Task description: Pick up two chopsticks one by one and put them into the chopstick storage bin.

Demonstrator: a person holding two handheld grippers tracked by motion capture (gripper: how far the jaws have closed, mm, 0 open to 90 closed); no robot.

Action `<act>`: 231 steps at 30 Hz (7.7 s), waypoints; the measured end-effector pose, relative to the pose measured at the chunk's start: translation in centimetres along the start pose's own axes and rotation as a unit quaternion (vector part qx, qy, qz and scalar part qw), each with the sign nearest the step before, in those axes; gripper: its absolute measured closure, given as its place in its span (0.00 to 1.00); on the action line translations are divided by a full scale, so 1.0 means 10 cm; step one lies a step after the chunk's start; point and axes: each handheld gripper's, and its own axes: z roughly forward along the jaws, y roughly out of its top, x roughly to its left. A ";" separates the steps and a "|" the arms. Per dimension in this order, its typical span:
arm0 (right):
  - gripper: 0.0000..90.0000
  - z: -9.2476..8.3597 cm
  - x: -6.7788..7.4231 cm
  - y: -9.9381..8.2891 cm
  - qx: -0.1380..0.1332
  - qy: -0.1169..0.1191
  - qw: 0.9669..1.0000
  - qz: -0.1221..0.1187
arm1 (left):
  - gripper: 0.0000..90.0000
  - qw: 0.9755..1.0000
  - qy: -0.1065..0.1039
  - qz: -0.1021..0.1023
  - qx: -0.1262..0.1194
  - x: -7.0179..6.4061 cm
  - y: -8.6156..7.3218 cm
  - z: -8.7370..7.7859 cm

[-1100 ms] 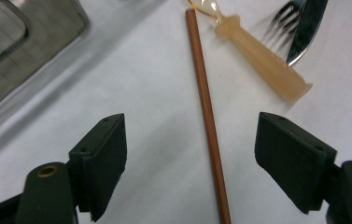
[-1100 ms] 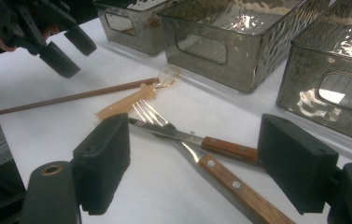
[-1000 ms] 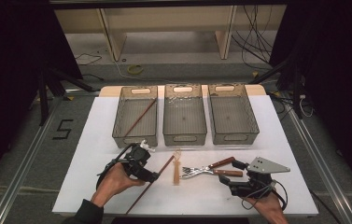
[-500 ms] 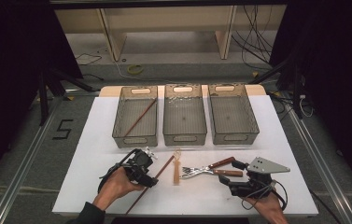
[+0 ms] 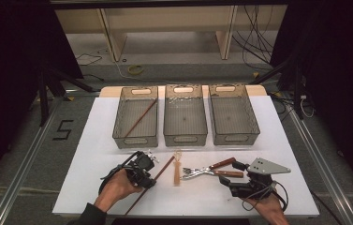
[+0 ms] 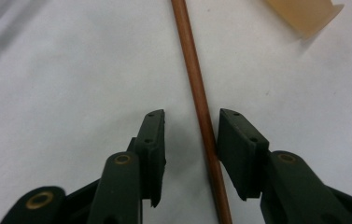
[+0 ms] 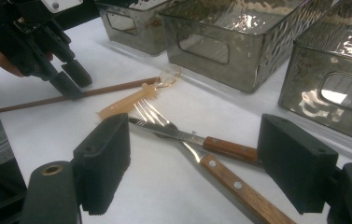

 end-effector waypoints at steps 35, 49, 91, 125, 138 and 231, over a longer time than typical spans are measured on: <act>0.30 0.00 0.00 0.00 0.000 0.000 1.000 -0.001 | 0.93 1.000 0.017 0.013 0.019 0.04 0.02 -0.01; 0.30 0.00 0.00 0.00 0.000 0.001 1.000 0.001 | 0.93 0.999 0.011 0.032 0.001 0.08 0.01 -0.16; 0.30 0.01 -0.01 0.00 -0.002 0.001 1.000 0.002 | 0.93 0.987 0.012 -0.019 -0.158 0.66 0.40 -1.02; 0.30 0.01 -0.03 0.00 -0.003 0.003 1.000 0.005 | 0.93 0.970 0.062 -0.099 -0.212 1.36 0.74 -1.22; 0.30 0.01 -0.03 0.00 -0.002 0.006 1.000 0.004 | 0.93 0.968 0.071 -0.104 -0.218 1.49 0.86 -1.21; 0.30 0.03 -0.02 -0.01 -0.001 0.012 1.000 0.004 | 0.75 0.960 0.089 -0.172 -0.204 1.87 0.71 -0.44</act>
